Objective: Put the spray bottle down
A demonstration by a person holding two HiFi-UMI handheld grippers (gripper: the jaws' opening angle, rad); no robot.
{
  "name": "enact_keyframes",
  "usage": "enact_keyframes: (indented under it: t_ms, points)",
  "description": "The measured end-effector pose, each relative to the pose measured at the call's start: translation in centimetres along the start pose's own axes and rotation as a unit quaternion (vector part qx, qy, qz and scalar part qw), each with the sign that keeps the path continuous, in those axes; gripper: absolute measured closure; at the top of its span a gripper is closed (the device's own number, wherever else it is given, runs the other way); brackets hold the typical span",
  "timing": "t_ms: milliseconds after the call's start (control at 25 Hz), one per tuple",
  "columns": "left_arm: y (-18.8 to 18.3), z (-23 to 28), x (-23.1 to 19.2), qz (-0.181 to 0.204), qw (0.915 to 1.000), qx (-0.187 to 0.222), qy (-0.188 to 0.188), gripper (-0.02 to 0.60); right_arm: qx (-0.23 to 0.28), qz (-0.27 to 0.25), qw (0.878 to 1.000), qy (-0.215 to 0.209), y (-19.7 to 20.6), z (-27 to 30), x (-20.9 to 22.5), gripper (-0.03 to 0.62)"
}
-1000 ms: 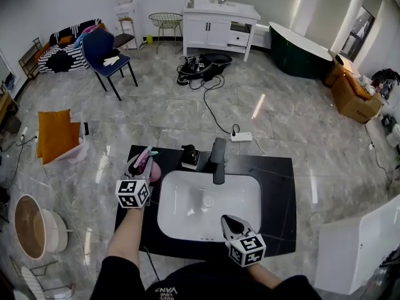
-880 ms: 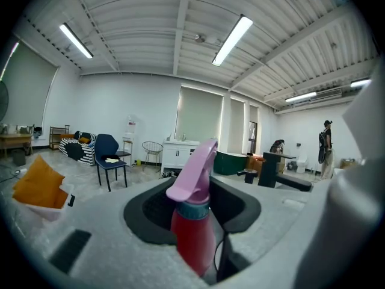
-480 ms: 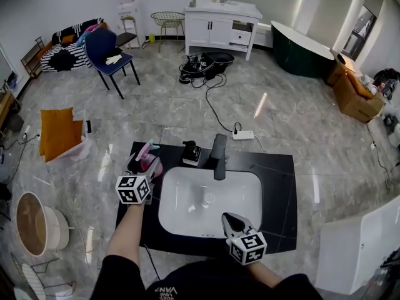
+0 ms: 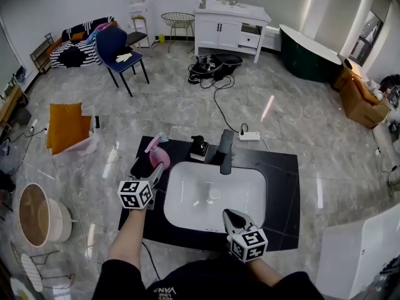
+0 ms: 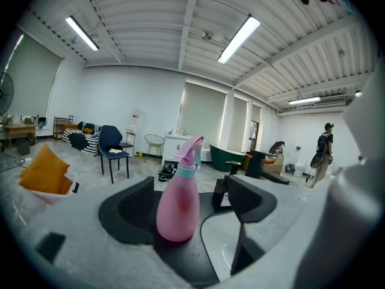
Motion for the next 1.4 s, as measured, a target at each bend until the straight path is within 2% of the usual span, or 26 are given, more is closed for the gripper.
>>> enact_keyframes:
  t_ms: [240,520,840,1120,1400]
  points:
    - [-1.1,-4.6,0.6,-0.001,0.9999,0.015,-0.006,0.253,0.01,-0.007,1.0,-0.013,0.1,-1.0,-1.3,0.594]
    - [-3.4,-11.0,2.2,0.011,0.999,0.04,-0.014,0.379,0.017,-0.012,0.999,-0.025,0.4,-3.2,-3.3,0.594]
    - [-3.8,-18.8,4.8,0.031,0.9983,0.04,-0.029,0.502,0.033,-0.015,0.999,-0.031,0.9,-6.0,-5.9,0.594]
    - [-3.5,-25.7,7.5,0.035,0.9973,0.052,-0.037,0.569,0.049,-0.019,0.998,-0.038,1.3,-8.7,-8.0,0.594]
    - [-2.4,-32.2,9.4,0.008,0.9973,0.054,-0.05,0.571,0.05,-0.021,0.998,-0.044,2.7,-11.5,-9.8,0.594]
Point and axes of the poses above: the fingertips, and each gripper's own axes: z forward along the fingers, x to its right, y out of its underside, the point moved 7 cm from there along -z, backward along the fingers, and after that the axes turned 15 degrees about x, right-handed, at the moved point
